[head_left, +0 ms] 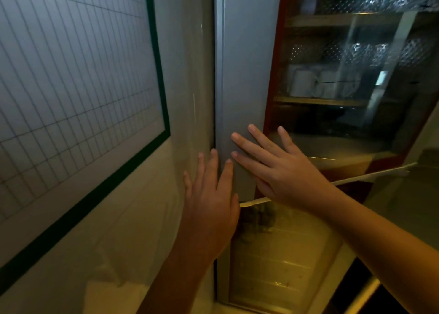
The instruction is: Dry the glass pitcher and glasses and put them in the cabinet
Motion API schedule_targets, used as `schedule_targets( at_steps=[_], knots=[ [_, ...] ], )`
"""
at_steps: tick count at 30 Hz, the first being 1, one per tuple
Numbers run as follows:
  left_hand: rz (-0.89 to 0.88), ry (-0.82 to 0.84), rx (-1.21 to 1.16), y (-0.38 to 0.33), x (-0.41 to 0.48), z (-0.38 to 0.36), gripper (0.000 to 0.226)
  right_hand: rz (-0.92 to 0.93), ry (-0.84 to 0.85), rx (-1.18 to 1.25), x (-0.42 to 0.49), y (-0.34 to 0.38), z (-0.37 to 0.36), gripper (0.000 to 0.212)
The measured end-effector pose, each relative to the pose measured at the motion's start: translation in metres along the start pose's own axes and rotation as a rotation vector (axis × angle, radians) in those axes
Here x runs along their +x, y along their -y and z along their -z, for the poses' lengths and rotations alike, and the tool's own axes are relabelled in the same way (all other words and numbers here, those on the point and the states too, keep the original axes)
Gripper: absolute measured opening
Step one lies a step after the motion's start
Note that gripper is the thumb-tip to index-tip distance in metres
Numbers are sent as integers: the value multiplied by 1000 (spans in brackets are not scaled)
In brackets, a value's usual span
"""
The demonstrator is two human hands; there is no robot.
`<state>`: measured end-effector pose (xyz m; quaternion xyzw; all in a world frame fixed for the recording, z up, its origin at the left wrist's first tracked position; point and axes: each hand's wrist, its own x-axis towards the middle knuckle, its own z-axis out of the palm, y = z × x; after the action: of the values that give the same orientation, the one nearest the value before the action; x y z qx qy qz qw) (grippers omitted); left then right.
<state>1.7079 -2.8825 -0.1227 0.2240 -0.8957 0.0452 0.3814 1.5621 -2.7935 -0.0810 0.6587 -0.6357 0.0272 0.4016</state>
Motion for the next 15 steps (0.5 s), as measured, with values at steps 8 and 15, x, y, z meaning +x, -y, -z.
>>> schedule_targets(
  at_steps=[8, 15],
  knots=[
    [-3, 58, 33, 0, 22, -15, 53, -117, 12, 5, 13, -14, -32, 65],
    [7, 93, 71, 9, 38, -34, 51, -320, 111, 15, 31, -21, -69, 69]
  ],
)
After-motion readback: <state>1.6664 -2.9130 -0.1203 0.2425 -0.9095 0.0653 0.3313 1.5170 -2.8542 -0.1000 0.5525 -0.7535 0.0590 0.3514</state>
